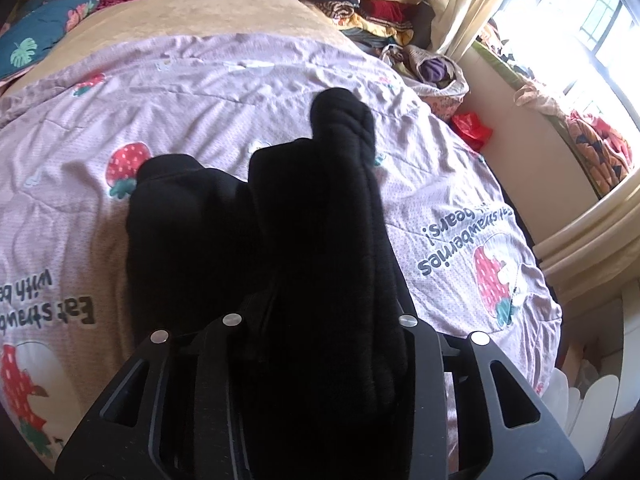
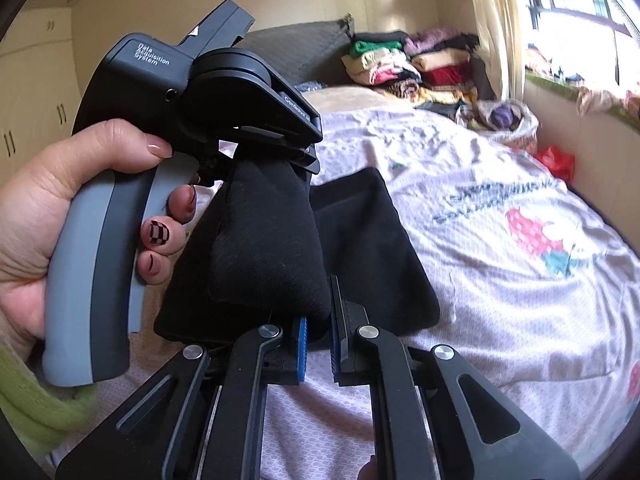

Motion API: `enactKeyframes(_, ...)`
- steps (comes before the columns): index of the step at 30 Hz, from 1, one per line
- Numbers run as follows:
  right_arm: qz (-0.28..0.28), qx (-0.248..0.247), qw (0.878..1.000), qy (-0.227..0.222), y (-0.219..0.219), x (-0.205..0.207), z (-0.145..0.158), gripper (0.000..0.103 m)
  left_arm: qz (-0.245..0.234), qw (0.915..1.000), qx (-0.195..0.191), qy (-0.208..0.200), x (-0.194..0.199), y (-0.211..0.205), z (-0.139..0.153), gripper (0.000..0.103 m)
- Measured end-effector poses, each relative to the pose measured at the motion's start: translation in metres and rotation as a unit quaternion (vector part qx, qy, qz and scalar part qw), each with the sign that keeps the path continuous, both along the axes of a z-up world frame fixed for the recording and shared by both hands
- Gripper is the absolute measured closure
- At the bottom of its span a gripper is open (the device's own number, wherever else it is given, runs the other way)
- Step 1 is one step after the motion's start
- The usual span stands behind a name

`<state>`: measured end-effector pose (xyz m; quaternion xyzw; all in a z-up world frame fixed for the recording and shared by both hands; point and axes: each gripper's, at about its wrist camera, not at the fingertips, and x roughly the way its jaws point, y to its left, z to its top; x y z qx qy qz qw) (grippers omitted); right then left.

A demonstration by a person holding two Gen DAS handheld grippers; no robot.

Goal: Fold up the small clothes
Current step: 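Open both grippers and release the new fold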

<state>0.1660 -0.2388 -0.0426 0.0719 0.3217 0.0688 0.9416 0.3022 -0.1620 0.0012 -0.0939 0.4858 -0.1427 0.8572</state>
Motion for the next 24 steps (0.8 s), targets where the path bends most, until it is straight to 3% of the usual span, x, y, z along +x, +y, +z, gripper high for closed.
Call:
enactKeyframes(8, -0.014, 0.096, 0.994, 0.060, -0.029, 0.013, -0.019, 0.092, -0.006, 0.9994, 0.032, 0.016, 0.014, -0.025, -0.017, 0.058)
enactKeyframes(14, -0.022, 0.155, 0.983, 0.091, -0.047, 0.013, -0.029, 0.073, -0.008, 0.9989, 0.041, 0.021, 0.022, -0.037, -0.025, 0.036)
enactKeyframes(16, -0.018, 0.169, 0.981, 0.097, -0.051, 0.012, -0.029, 0.069, -0.011, 0.9993, 0.028, 0.020, 0.024, -0.038, -0.026, 0.024)
enactKeyframes(18, -0.012, 0.175, 0.979, 0.103, -0.054, 0.010, -0.026, 0.063, -0.017, 0.9997, 0.005, 0.018, 0.024, -0.038, -0.024, 0.019)
enactKeyframes(20, -0.006, 0.181, 0.978, 0.102, -0.060, 0.007, -0.022, 0.054, -0.019, 0.9996, -0.011, 0.015, 0.024, -0.033, -0.020, 0.019)
enactKeyframes(24, -0.009, 0.201, 0.976, 0.087, -0.082, 0.001, -0.008, 0.046, -0.002, 0.9995, -0.032, -0.003, 0.017, -0.009, -0.009, 0.019)
